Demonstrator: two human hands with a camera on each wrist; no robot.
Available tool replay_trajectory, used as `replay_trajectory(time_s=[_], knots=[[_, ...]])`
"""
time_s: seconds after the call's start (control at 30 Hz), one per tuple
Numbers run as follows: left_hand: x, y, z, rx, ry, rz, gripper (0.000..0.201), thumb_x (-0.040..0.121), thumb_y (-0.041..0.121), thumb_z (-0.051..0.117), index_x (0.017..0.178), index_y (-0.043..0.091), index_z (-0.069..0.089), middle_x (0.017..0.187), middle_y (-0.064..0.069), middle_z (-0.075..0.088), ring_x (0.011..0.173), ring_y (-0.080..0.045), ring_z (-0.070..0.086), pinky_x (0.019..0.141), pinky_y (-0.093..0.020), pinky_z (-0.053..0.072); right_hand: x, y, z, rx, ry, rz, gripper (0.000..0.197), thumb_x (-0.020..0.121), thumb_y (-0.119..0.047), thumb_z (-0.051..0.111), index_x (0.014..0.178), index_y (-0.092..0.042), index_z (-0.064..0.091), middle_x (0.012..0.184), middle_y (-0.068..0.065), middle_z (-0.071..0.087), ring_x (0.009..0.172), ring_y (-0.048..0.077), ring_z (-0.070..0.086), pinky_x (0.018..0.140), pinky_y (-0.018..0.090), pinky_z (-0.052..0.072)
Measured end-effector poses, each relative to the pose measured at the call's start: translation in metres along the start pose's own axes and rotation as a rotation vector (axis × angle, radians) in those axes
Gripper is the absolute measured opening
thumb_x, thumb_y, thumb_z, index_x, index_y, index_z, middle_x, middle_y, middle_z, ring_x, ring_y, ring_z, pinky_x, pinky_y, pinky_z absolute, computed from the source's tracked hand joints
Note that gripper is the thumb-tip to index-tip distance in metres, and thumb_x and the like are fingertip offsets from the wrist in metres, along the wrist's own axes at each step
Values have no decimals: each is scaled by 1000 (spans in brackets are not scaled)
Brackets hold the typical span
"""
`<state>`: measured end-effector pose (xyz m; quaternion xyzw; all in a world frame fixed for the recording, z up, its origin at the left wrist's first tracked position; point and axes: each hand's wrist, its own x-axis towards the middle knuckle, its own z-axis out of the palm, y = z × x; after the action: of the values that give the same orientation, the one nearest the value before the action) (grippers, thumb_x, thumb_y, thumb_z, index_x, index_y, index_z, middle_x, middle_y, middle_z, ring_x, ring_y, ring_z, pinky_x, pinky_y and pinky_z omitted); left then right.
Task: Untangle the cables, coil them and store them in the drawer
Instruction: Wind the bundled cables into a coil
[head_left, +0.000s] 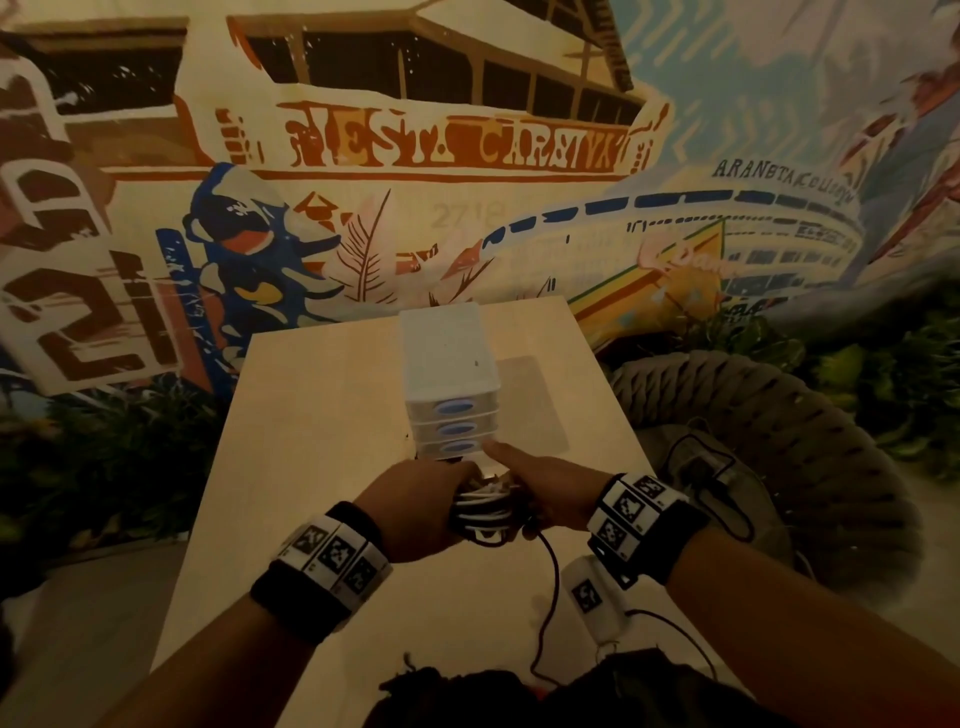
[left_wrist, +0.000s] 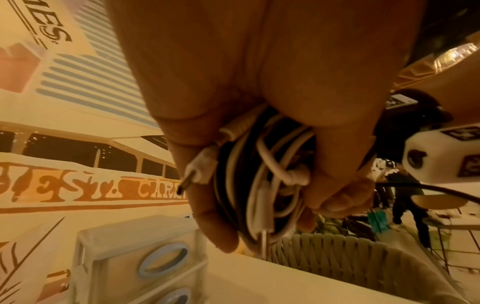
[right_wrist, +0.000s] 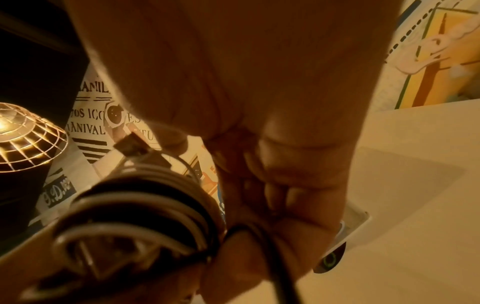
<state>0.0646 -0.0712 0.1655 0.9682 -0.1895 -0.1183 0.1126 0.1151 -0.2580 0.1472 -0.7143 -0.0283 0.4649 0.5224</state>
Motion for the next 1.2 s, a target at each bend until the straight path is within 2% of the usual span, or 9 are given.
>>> replay_trajectory(time_s=[0.07, 0.2, 0.33, 0.47, 0.6, 0.73, 0.83, 1.0, 1.2], knots=[[3, 0, 7, 49, -61, -5, 28, 92, 37, 62, 117, 25, 58, 106, 3, 70, 94, -19, 66, 83, -34, 55, 1, -2, 1, -15, -29, 26, 69, 89, -75, 43, 94, -11, 68, 78, 5, 68, 71, 20, 64, 69, 32, 50], [6, -1, 16, 129, -114, -15, 29, 94, 40, 56, 118, 24, 57, 103, 2, 70, 92, -23, 67, 81, -39, 58, 6, -1, 1, -181, -73, 46, 61, 85, -60, 66, 116, -8, 68, 105, 8, 71, 92, 21, 67, 84, 33, 56], [7, 8, 17, 274, -124, 3, 24, 97, 38, 50, 109, 18, 56, 85, 0, 64, 74, -24, 61, 64, -32, 48, 8, -10, 3, -446, -144, 17, 60, 74, -48, 83, 122, -15, 67, 118, 4, 70, 106, 20, 67, 89, 34, 59], [10, 17, 20, 368, -186, -21, 22, 94, 35, 55, 98, 17, 67, 67, 5, 47, 65, -20, 50, 62, -28, 41, 11, -20, 16, -837, -99, -23, 47, 71, -46, 85, 108, -19, 74, 103, 1, 75, 93, 20, 70, 86, 33, 57], [12, 20, 18, 370, -210, -39, 17, 92, 31, 56, 90, 18, 66, 62, 5, 42, 65, -21, 49, 63, -28, 41, 19, -15, 28, -913, -36, -2, 26, 73, -34, 84, 87, -16, 72, 80, 3, 67, 72, 22, 63, 75, 35, 55], [10, 18, 23, 349, -205, -92, 17, 91, 30, 55, 98, 20, 66, 72, 3, 57, 66, -22, 55, 63, -28, 45, 21, -7, 30, -897, -19, 4, 21, 75, -31, 81, 82, -13, 72, 76, 4, 65, 63, 20, 57, 62, 29, 48], [9, 17, 25, 290, -166, -131, 17, 93, 33, 55, 103, 21, 62, 84, 3, 65, 78, -23, 65, 64, -29, 46, 20, -4, 28, -882, 21, -14, 26, 74, -31, 80, 82, -8, 72, 75, 5, 61, 65, 21, 54, 61, 30, 45], [8, 15, 31, 178, -96, -144, 25, 92, 43, 56, 106, 22, 60, 93, 2, 68, 85, -22, 66, 71, -31, 51, 16, -3, 26, -899, 72, -31, 35, 74, -32, 80, 92, -2, 75, 77, 9, 66, 67, 21, 58, 63, 31, 48], [4, 7, 37, 89, -11, -122, 39, 89, 53, 59, 115, 25, 58, 100, 5, 69, 90, -19, 67, 81, -33, 55, 12, -7, 22, -970, 98, -112, 41, 74, -36, 82, 103, -8, 73, 96, 11, 73, 85, 26, 68, 77, 37, 57]])
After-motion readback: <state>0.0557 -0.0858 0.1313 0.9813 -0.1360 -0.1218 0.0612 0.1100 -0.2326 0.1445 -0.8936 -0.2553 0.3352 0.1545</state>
